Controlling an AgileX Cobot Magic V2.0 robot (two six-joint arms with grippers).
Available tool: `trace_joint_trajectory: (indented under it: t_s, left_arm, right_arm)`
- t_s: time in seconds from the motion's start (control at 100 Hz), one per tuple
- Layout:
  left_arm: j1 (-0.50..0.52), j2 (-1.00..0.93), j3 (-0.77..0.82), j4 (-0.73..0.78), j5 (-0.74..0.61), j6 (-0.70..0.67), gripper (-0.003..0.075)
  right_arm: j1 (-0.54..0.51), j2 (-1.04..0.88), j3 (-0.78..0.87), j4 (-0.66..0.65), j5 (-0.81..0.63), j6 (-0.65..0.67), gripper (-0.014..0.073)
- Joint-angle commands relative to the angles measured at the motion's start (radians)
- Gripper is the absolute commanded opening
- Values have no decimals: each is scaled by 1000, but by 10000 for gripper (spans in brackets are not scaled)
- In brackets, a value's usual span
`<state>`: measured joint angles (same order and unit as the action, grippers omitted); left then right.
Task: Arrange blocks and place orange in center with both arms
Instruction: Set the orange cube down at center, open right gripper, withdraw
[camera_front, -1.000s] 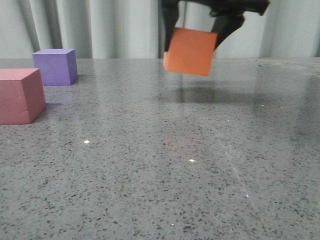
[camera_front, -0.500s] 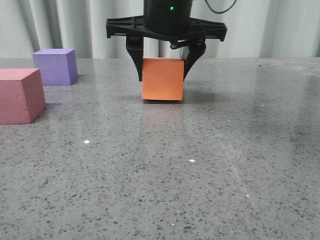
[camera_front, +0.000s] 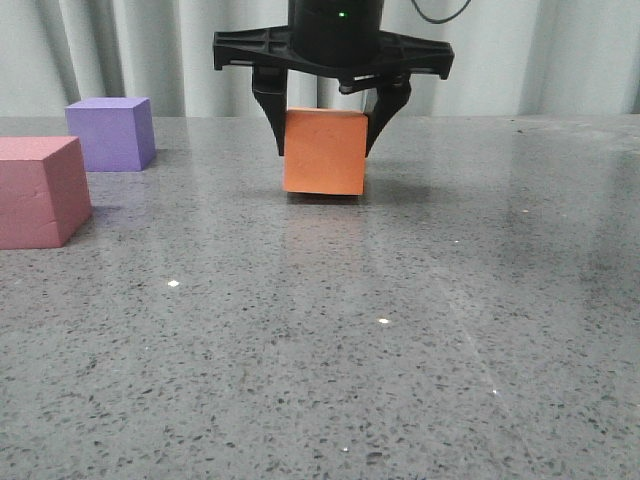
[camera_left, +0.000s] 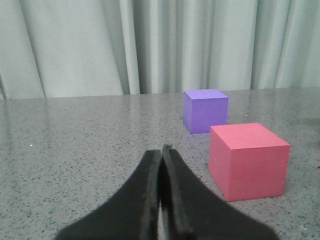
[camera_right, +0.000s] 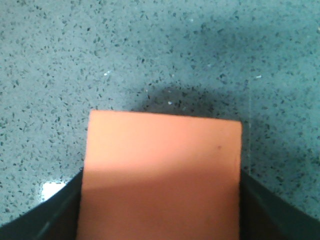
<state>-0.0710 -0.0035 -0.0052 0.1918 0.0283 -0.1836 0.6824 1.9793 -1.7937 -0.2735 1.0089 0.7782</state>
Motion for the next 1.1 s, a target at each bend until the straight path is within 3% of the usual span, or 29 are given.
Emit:
trace_joint_trajectory:
  t_s: [0.0,0.42,0.54,0.76,1.09]
  left_arm:
    - [1,-33,55,-6,-83,-2,-19]
    - [1,-33,55,-6,-83,-2,-19]
    - [1,-33,55,-6,-83,-2,-19]
    - [1,-33,55,-6,-83,-2,-19]
    - [1,-33,55,-6,-83,-2,-19]
  right_arm:
    - [1,-50,-33,-36,-37,0,298]
    - [1,-5,-33,-18,-38,0,307]
    - [1,-5,-33,-15,-37,0,388]
    - [4,-8,-41,-3,-28,-1,650]
    - [10,-17,-124,-4,47,-40,654]
